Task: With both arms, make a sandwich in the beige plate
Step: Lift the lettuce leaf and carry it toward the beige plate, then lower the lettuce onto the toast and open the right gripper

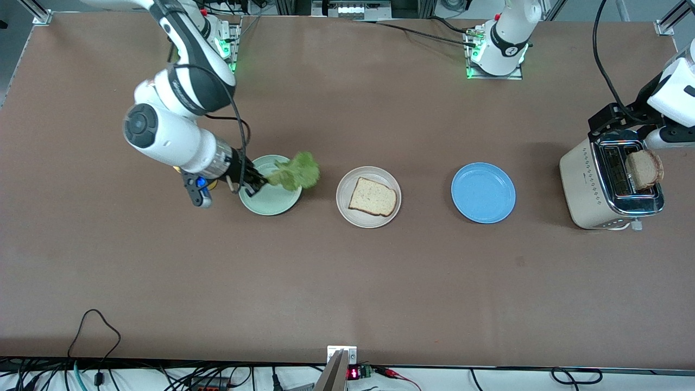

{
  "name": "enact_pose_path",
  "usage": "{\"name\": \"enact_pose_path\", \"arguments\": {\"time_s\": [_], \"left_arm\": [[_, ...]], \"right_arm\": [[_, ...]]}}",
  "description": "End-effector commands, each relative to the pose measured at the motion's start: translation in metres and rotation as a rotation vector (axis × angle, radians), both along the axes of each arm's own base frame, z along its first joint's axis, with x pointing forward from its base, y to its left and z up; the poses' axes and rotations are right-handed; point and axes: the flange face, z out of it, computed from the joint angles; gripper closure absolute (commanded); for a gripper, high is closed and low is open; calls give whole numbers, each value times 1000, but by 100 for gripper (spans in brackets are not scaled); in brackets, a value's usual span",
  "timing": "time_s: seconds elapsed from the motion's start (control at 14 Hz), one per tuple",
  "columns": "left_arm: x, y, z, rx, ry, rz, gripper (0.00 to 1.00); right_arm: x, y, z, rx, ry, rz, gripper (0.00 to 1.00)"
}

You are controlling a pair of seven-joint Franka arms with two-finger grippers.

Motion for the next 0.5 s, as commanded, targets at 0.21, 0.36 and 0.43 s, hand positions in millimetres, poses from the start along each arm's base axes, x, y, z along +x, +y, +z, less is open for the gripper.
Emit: {"name": "enact_pose_path", "arguments": {"time_s": [0.21, 0.36, 0.43], "left_arm": [[1, -1, 1, -14, -13, -6, 0], [2, -1, 0, -15, -12, -5, 0], [2, -1, 0, -15, -10, -5, 0]], "right_arm": [[15, 89, -46, 112, 46, -286, 100], [21, 107, -62, 128, 45, -358, 100], [22, 121, -69, 141, 31, -384, 100]]}}
